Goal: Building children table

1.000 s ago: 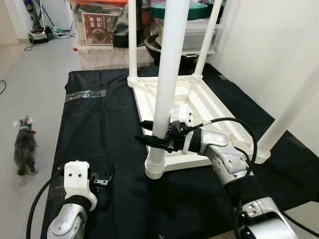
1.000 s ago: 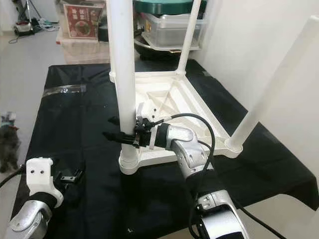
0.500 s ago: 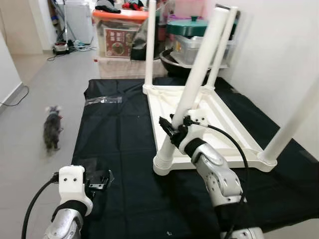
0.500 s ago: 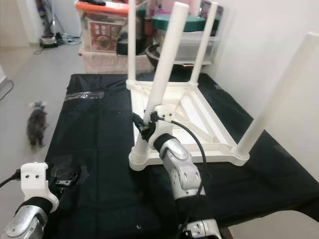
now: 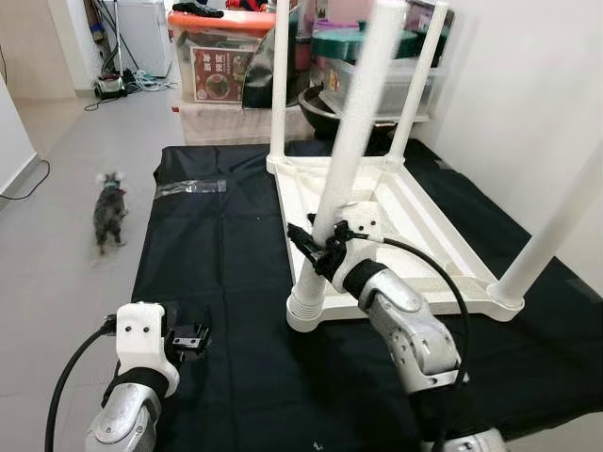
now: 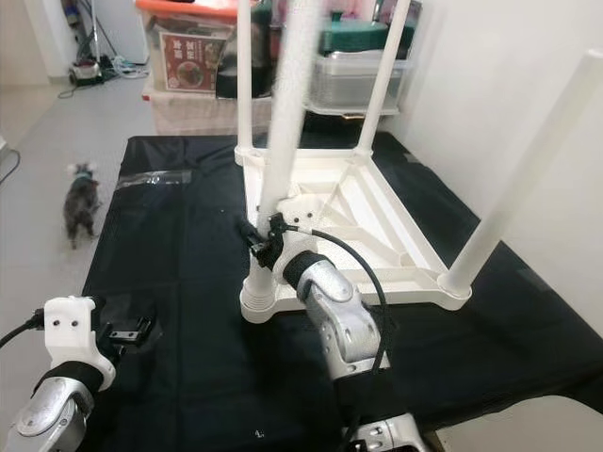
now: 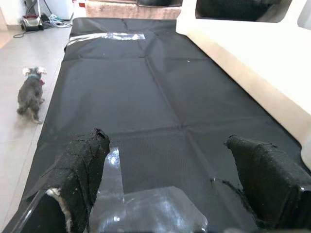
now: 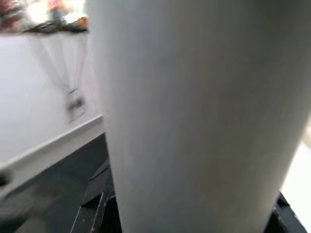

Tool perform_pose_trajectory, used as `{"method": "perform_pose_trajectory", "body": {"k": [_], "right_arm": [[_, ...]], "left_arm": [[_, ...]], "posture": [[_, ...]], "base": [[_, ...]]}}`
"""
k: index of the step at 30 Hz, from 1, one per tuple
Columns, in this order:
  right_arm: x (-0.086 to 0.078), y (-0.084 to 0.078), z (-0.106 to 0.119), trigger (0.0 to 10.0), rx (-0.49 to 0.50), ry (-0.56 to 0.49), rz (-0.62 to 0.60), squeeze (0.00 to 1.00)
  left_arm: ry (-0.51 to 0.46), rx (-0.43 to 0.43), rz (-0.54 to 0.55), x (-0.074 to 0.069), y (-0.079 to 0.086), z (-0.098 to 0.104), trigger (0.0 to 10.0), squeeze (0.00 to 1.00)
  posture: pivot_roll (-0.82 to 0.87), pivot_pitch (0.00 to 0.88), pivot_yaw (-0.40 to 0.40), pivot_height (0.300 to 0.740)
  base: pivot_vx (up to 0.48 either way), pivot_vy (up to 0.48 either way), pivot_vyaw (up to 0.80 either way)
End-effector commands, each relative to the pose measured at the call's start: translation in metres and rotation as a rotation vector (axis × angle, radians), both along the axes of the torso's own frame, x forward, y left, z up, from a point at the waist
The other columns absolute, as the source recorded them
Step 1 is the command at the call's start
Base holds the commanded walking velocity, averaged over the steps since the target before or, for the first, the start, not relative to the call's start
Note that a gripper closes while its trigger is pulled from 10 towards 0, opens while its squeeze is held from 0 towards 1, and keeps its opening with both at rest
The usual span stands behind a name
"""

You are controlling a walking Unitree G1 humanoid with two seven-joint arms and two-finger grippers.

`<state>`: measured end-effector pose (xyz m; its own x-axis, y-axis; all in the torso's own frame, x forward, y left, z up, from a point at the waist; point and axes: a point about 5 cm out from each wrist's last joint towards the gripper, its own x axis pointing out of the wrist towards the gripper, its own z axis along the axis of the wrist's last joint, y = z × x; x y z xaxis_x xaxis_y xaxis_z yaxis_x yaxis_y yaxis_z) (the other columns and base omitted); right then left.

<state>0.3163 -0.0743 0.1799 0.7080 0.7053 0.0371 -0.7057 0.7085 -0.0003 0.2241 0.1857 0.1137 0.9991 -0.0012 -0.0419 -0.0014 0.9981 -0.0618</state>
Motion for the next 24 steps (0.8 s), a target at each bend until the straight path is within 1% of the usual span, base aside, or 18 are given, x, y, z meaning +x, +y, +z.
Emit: {"method": "perform_pose_trajectory", "body": {"k": [1,2,3,5,6,7,8,9,10,12,13,16,19,20,23,24], "right_arm": [[-0.014,0.011,-0.038,10.0,-0.082,0.175,0.146,0.0],[-0.017,0.012,-0.04,10.0,-0.099,0.176,0.186,0.0],[-0.017,0.012,-0.04,10.0,-0.099,0.176,0.186,0.0],[-0.023,0.008,-0.047,10.0,-0.161,0.144,0.313,0.0],[-0.024,0.005,-0.049,10.0,-0.175,0.137,0.344,0.0],[-0.024,0.005,-0.049,10.0,-0.175,0.137,0.344,0.0],[-0.021,0.0,-0.046,10.0,-0.194,0.116,0.446,0.0],[-0.021,-0.002,-0.043,10.0,-0.198,0.11,0.497,0.0],[-0.021,-0.002,-0.043,10.0,-0.198,0.11,0.497,0.0],[-0.022,-0.003,-0.037,10.0,-0.196,0.106,0.586,0.0],[-0.022,-0.003,-0.037,10.0,-0.196,0.106,0.586,0.0],[-0.021,0.0,-0.03,10.0,-0.217,0.096,0.705,0.0],[-0.018,0.004,-0.027,10.0,-0.221,0.091,0.759,0.0],[-0.018,0.004,-0.027,10.0,-0.221,0.091,0.759,0.0],[-0.014,0.01,-0.029,10.0,-0.177,0.116,0.757,0.0],[-0.007,0.014,-0.032,10.0,-0.125,0.146,0.65,0.0]], "left_arm": [[0.023,-0.009,-0.003,0.0,0.002,-0.004,10.0,0.0],[0.024,-0.009,-0.002,0.0,0.003,-0.004,10.0,0.0],[0.024,-0.009,-0.002,0.0,0.003,-0.004,10.0,0.0],[0.026,-0.011,0.0,-0.001,0.003,-0.004,10.0,0.0],[0.027,-0.012,0.001,-0.001,0.003,-0.004,10.0,0.0],[0.027,-0.012,0.001,-0.001,0.003,-0.004,10.0,0.0],[0.028,-0.017,-0.001,-0.001,0.001,-0.005,10.0,0.0],[0.029,-0.02,-0.002,-0.001,0.001,-0.005,10.0,0.0],[0.029,-0.02,-0.002,-0.001,0.001,-0.005,10.0,0.0],[0.029,-0.024,-0.004,-0.001,0.0,-0.005,10.0,0.0],[0.029,-0.024,-0.004,-0.001,0.0,-0.005,10.0,0.0],[0.029,-0.03,-0.003,0.0,-0.001,-0.005,10.0,0.0],[0.03,-0.036,-0.001,0.0,-0.002,-0.006,10.0,0.0],[0.03,-0.036,-0.001,0.0,-0.002,-0.006,10.0,0.0],[0.032,-0.041,0.005,-0.001,-0.004,-0.006,10.0,0.0],[0.035,-0.041,0.012,-0.003,-0.003,-0.007,10.0,0.0]], "posture": [[0.07,0.0,-0.081,0.74],[0.07,0.0,-0.081,0.74],[0.07,0.0,-0.081,0.74],[0.07,0.0,-0.084,0.74],[0.07,0.0,-0.084,0.74],[0.07,0.0,-0.084,0.74],[0.07,0.0,-0.086,0.74],[0.07,0.0,-0.086,0.74],[0.07,0.0,-0.086,0.74],[0.08,0.0,-0.092,0.74],[0.08,0.0,-0.092,0.74],[0.09,0.0,-0.103,0.74],[0.1,0.0,-0.108,0.74],[0.1,0.0,-0.108,0.74],[0.1,0.0,-0.115,0.74],[0.09,0.0,-0.115,0.74]], "base": [[0.0,0.0,0.0],[0.0,0.0,0.0],[0.0,0.0,0.0],[0.0,0.0,0.0],[0.0,0.0,0.0],[0.0,0.0,0.0],[0.0,0.0,0.0],[0.0,0.0,0.0],[0.0,0.0,0.0],[0.0,0.0,0.0],[0.0,0.0,0.0],[0.0,0.0,0.0],[0.0,0.0,0.0],[0.0,0.0,0.0],[0.0,0.0,0.0],[0.0,0.0,0.0]]}}
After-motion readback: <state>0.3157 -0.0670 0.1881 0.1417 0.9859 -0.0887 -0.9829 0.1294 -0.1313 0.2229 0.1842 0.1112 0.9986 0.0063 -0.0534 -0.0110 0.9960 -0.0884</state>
